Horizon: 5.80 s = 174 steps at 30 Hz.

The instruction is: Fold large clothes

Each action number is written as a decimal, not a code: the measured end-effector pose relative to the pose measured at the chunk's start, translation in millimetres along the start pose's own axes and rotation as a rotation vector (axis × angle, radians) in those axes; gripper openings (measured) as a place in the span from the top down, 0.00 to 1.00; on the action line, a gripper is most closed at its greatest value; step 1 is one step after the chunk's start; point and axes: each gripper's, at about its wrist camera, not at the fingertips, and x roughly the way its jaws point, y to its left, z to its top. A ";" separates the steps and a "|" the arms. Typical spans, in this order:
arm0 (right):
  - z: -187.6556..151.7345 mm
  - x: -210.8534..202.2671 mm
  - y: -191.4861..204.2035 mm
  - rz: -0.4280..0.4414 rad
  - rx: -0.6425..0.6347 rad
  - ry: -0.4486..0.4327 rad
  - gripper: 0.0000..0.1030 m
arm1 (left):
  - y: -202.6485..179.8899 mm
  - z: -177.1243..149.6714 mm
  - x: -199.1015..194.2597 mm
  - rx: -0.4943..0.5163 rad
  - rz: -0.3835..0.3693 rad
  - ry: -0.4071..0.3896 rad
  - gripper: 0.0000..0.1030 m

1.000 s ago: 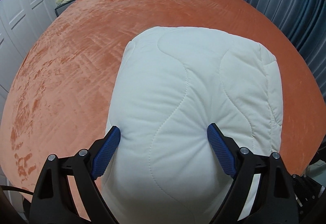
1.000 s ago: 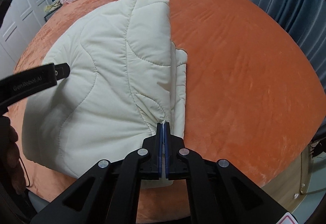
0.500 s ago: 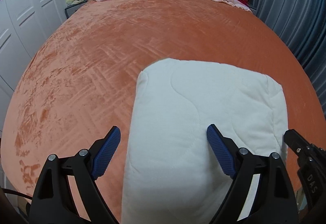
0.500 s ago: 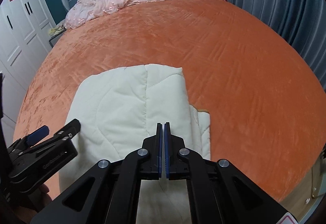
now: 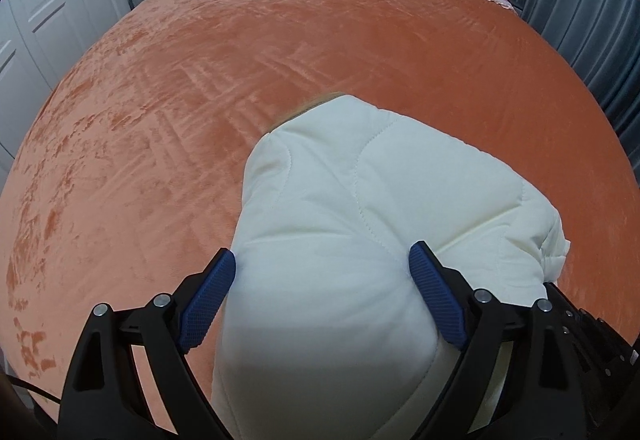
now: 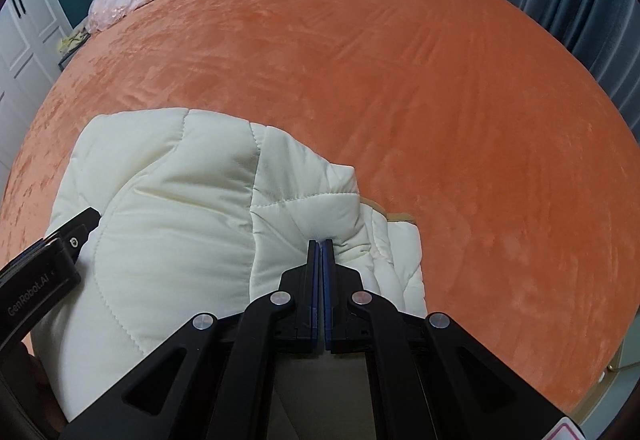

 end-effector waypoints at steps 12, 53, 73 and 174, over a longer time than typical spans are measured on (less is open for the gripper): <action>-5.1 21.6 13.5 -0.055 -0.030 -0.082 0.99 | -5.3 -9.0 26.7 -0.002 0.051 -0.036 0.06; -93.5 -106.8 -24.6 0.059 0.020 -0.070 0.38 | 62.4 -80.5 -78.6 -0.040 -0.211 0.084 0.05; -118.0 -7.7 -63.0 0.536 0.403 0.147 0.32 | 61.3 -76.5 0.1 -0.136 -0.499 0.162 0.04; -28.3 22.1 230.5 0.147 -0.280 -0.101 0.98 | 174.2 10.7 24.8 -0.019 0.211 -0.138 0.24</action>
